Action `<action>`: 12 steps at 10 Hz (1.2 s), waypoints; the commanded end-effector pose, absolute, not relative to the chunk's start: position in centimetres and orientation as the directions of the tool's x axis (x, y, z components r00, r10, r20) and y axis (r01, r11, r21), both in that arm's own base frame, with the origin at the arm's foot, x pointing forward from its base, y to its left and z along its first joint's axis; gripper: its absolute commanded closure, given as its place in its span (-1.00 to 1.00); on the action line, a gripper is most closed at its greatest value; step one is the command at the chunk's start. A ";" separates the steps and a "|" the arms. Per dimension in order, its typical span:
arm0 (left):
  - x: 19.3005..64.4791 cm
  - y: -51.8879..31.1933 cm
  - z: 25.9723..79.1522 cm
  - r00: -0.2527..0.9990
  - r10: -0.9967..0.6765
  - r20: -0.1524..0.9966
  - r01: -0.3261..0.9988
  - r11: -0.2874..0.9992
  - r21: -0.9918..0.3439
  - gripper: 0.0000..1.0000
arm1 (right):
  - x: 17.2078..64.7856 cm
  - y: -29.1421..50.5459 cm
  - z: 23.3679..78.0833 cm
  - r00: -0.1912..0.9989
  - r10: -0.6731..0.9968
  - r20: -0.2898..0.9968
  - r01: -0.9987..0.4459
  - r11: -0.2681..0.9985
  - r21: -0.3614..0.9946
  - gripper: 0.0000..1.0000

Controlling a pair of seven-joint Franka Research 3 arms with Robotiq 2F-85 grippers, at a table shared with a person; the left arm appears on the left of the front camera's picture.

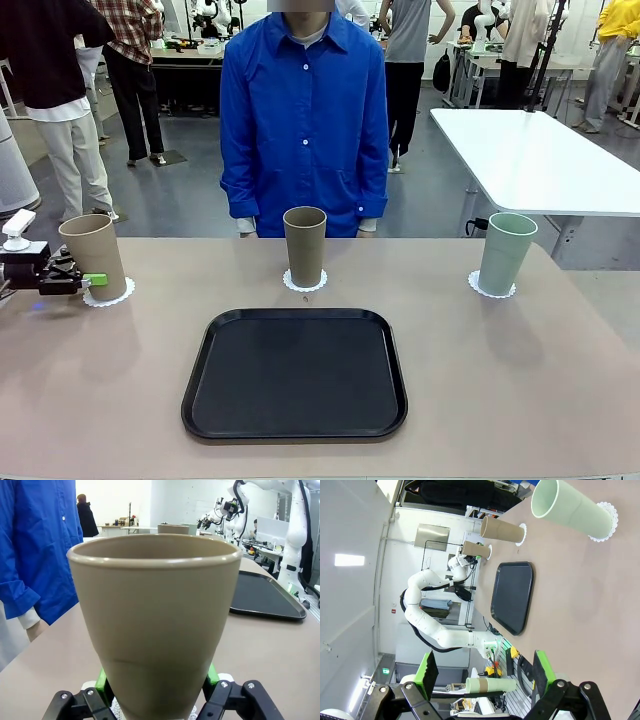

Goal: Place coasters on the table and set cups on them.
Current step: Take one Reusable plastic cup from the Flat Tray and place it on a coaster set by the human.

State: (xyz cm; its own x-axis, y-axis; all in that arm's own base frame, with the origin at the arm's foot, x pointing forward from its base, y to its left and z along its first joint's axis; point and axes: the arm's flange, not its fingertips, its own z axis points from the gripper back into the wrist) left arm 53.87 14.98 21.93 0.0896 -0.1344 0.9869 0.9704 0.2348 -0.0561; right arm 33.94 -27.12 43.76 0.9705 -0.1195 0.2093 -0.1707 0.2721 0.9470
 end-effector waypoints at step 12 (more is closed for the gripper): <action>54.8 15.4 21.9 0.102 -0.175 0.979 0.985 0.158 -0.074 -1.00 | 34.0 -27.0 43.9 0.970 -0.118 0.213 -0.176 0.264 0.948 -1.00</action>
State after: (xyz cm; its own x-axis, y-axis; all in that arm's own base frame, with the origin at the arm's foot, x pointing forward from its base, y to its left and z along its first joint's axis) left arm 54.34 15.09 21.84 0.0858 -0.1720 0.9814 0.9805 0.1894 -0.0525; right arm 33.94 -27.12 43.76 0.9705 -0.1195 0.2093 -0.1707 0.2721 0.9470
